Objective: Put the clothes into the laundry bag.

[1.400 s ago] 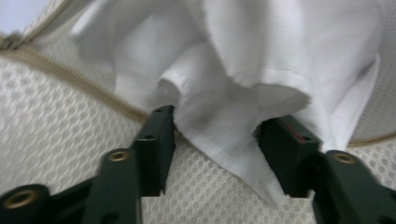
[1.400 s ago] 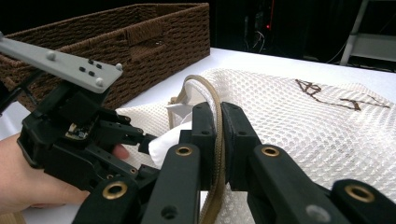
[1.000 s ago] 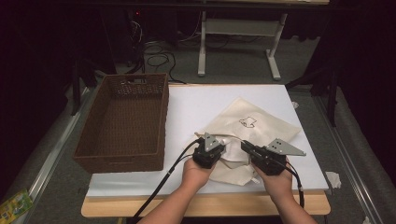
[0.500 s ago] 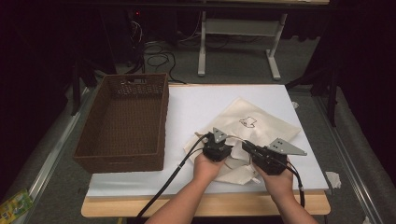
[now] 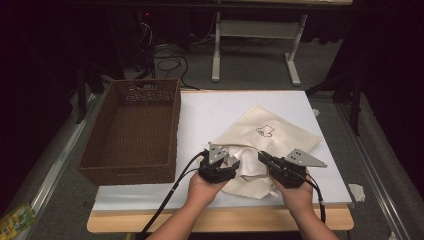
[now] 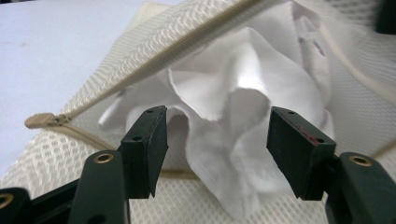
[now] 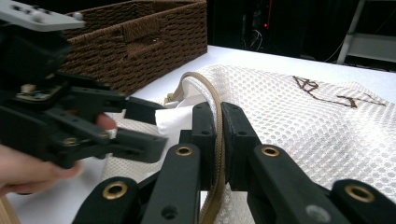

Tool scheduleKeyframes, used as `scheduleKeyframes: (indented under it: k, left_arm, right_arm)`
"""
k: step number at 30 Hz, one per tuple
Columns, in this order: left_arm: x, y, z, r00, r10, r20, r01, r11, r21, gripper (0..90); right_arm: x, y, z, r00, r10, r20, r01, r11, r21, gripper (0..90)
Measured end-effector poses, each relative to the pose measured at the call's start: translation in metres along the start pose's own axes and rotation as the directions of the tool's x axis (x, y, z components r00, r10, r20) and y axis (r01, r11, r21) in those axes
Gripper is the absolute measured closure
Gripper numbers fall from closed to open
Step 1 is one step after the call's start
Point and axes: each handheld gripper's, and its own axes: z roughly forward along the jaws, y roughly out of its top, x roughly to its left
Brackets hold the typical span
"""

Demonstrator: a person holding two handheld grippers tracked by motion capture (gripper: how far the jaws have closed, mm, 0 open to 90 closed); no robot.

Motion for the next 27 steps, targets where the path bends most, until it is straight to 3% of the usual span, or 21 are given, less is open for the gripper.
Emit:
scheduleKeyframes:
  k: [3,5,7,11,17,21,23,25,27]
  left_arm:
    - [-0.008,-0.007,0.0,0.9974,-0.004,0.072,0.002,0.9996,0.028,43.1]
    - [-0.015,-0.01,0.007,0.9953,0.013,0.096,-0.02,0.9976,0.067,47.6]
    - [-0.021,-0.009,0.022,0.997,0.014,0.076,-0.023,0.9925,0.12,59.3]
    - [-0.025,0.001,0.048,0.9997,-0.002,0.025,-0.003,0.9862,0.165,90.0]
    - [-0.019,0.021,0.078,0.9991,-0.015,-0.04,0.02,0.9913,0.13,90.0]
    - [-0.017,0.02,0.08,0.9994,-0.018,-0.03,0.021,0.9935,0.112,87.5]
    - [-0.016,0.018,0.074,0.9996,-0.027,-0.008,0.027,0.9949,0.097,74.6]
    - [-0.014,0.015,0.064,1.0,-0.002,-0.006,0.003,0.9966,0.082,60.7]
    - [-0.01,0.006,0.044,1.0,0.007,0.002,-0.008,0.9967,0.081,50.3]
  right_arm:
    - [-0.001,0.0,0.001,1.0,0.001,-0.003,-0.001,1.0,0.003,85.5]
    - [-0.001,0.0,0.001,1.0,0.001,-0.003,-0.001,1.0,0.002,85.4]
    - [0.001,0.0,0.0,1.0,-0.002,0.001,0.002,1.0,0.002,85.4]
    - [0.001,0.001,-0.003,1.0,0.004,0.008,-0.004,1.0,-0.001,85.4]
    - [-0.005,0.0,-0.006,0.9999,0.009,0.006,-0.009,1.0,-0.007,85.4]
    - [-0.01,-0.001,-0.006,0.9997,0.021,0.013,-0.021,1.0,-0.004,85.4]
    - [-0.011,-0.002,-0.005,0.9996,0.024,0.013,-0.024,1.0,-0.001,85.4]
    - [-0.011,-0.003,-0.003,0.9996,0.026,0.007,-0.026,1.0,0.006,85.5]
    - [-0.008,-0.003,-0.002,0.9998,0.02,0.006,-0.02,1.0,0.01,85.4]
